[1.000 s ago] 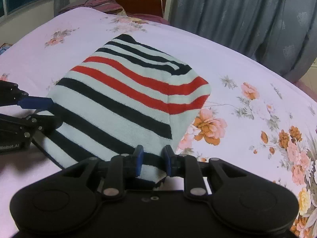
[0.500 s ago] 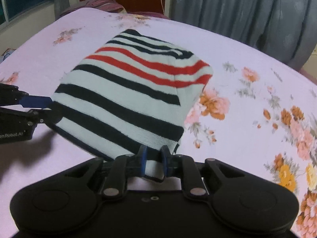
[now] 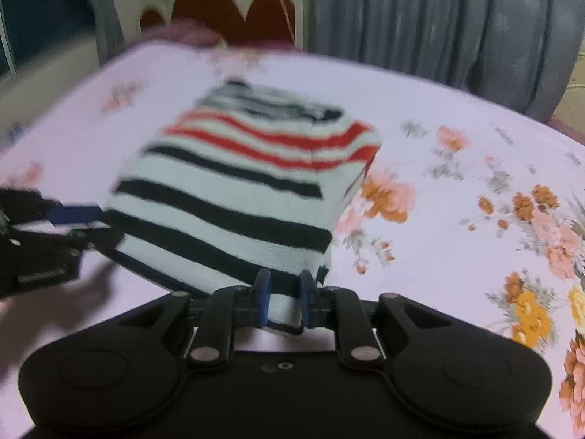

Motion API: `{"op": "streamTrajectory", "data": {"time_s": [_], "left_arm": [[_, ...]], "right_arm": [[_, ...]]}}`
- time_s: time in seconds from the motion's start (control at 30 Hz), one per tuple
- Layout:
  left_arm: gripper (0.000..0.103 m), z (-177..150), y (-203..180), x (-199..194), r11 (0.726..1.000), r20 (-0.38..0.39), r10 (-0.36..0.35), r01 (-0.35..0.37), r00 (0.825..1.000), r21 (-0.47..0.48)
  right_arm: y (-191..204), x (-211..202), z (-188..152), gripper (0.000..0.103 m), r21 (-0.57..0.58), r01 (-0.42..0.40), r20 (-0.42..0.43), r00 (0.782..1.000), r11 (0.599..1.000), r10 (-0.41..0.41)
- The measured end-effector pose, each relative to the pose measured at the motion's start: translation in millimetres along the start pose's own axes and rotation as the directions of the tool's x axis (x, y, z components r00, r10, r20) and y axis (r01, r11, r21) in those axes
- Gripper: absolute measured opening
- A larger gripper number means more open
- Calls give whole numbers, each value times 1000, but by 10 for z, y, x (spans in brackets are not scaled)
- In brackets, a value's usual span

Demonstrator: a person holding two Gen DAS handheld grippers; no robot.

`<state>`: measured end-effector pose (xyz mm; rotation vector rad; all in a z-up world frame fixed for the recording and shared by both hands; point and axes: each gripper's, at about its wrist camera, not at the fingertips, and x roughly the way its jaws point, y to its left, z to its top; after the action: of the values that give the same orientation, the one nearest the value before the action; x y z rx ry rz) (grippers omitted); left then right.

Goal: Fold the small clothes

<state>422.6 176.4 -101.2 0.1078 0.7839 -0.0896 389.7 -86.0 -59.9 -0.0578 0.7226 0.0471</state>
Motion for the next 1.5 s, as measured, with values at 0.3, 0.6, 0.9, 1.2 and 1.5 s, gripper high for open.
{"op": "streamTrajectory", "data": {"time_s": [0.3,0.6,0.9,1.2,1.5], "left_arm": [[50,-263,-142,-572,996,45,29,-26,999,-80],[103,-443,-391,-1272,995,184,77,-65,980,-74],[103,-744,-640,-2141,995,250,71,-52,966,-81],[103,-1000,-789,-2733,996,296,65,-42,953,-83],[103,-1097,-823,-2970,995,316,62,-35,947,-92]], "right_arm": [[-145,-647,-294,59,77,19,68,997,997,-24],[-83,-1203,-616,87,126,111,127,984,986,-127],[156,-1963,-1024,93,137,129,182,971,982,-153],[292,-2549,-1277,94,153,120,258,953,981,-157],[355,-2729,-1374,95,156,113,288,945,981,-155]]}}
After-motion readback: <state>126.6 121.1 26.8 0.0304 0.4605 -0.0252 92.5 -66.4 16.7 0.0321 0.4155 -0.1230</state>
